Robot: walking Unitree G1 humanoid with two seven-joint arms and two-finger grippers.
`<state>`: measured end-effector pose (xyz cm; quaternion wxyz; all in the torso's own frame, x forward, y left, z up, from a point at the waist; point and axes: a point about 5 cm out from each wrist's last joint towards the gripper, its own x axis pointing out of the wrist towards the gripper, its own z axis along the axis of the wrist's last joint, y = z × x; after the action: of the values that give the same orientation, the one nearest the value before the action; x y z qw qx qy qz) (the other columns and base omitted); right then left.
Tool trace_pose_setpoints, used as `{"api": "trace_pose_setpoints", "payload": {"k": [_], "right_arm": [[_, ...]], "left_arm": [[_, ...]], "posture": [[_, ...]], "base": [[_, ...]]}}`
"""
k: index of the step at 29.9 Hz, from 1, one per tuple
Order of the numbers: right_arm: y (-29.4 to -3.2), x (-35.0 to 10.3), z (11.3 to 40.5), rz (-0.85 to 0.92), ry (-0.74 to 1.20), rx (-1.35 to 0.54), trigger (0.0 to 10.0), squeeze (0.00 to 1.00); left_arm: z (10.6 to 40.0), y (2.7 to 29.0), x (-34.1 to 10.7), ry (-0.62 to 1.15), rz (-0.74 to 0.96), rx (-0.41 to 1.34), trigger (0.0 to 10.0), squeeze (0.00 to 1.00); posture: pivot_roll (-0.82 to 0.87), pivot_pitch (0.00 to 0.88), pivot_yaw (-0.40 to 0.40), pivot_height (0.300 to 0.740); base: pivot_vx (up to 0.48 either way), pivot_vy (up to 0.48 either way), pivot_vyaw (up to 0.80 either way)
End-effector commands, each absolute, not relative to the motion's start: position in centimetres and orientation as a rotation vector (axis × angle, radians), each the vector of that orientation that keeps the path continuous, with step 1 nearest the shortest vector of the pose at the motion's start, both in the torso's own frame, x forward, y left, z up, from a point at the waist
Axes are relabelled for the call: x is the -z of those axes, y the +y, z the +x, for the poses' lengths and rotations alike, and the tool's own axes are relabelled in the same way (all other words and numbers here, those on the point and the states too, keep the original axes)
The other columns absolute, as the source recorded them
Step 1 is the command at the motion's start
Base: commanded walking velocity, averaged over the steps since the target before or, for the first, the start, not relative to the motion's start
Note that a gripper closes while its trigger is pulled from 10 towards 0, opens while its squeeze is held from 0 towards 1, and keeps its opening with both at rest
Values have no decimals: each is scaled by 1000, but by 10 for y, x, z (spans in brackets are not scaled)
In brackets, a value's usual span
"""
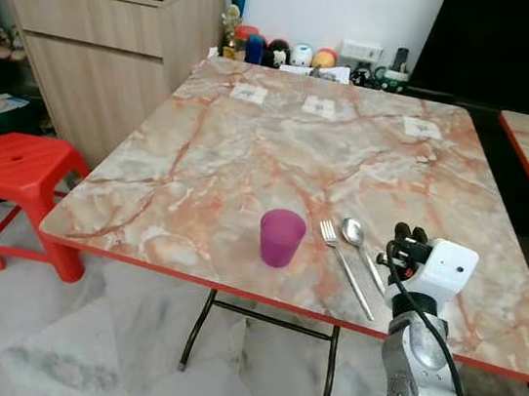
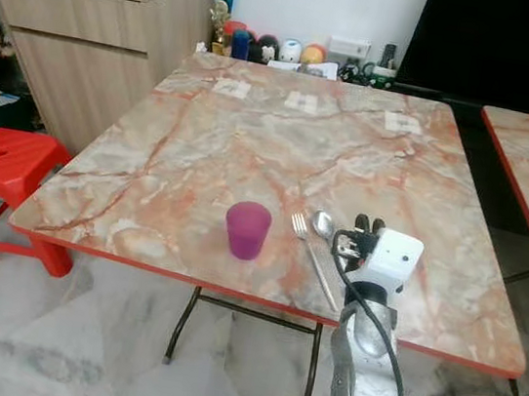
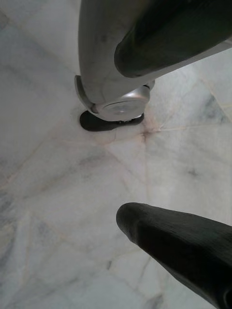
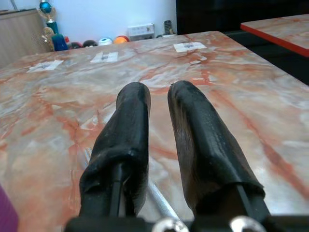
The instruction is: Setting the table
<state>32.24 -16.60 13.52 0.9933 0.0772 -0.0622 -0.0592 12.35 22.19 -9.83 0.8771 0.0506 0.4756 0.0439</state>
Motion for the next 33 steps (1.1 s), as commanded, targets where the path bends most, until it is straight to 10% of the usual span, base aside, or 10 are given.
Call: {"api": "trace_pose_setpoints", "payload": {"k": [1, 8, 9, 24, 25, 33], "right_arm": [[-170, -134, 322, 138, -122, 125, 10000, 0], [-169, -121, 327, 116, -22, 89, 10000, 71], [-168, -122, 328, 125, -23, 77, 10000, 1000], [-164, -116, 337, 74, 59, 21, 10000, 996], [-164, -113, 338, 68, 90, -2, 10000, 0], [-167, -130, 345, 120, -20, -19, 10000, 0]], "left_arm": [[121, 217, 100, 1014, 112, -68, 10000, 0], [121, 223, 99, 1016, 110, -77, 10000, 0], [120, 224, 99, 1016, 108, -78, 10000, 0], [120, 224, 99, 1016, 103, -79, 10000, 0], [121, 223, 99, 1016, 103, -78, 10000, 0], [123, 220, 99, 1003, 84, -82, 10000, 0]], "posture": [[11, 36, -28, 740], [10, 48, -29, 740], [10, 48, -30, 740], [12, 49, -31, 740], [11, 57, -29, 740], [17, 68, -27, 740]], "base": [[0, 0, 425], [0, 0, 122], [0, 0, 0], [0, 0, 0], [0, 0, 0], [0, 0, 0]]}}
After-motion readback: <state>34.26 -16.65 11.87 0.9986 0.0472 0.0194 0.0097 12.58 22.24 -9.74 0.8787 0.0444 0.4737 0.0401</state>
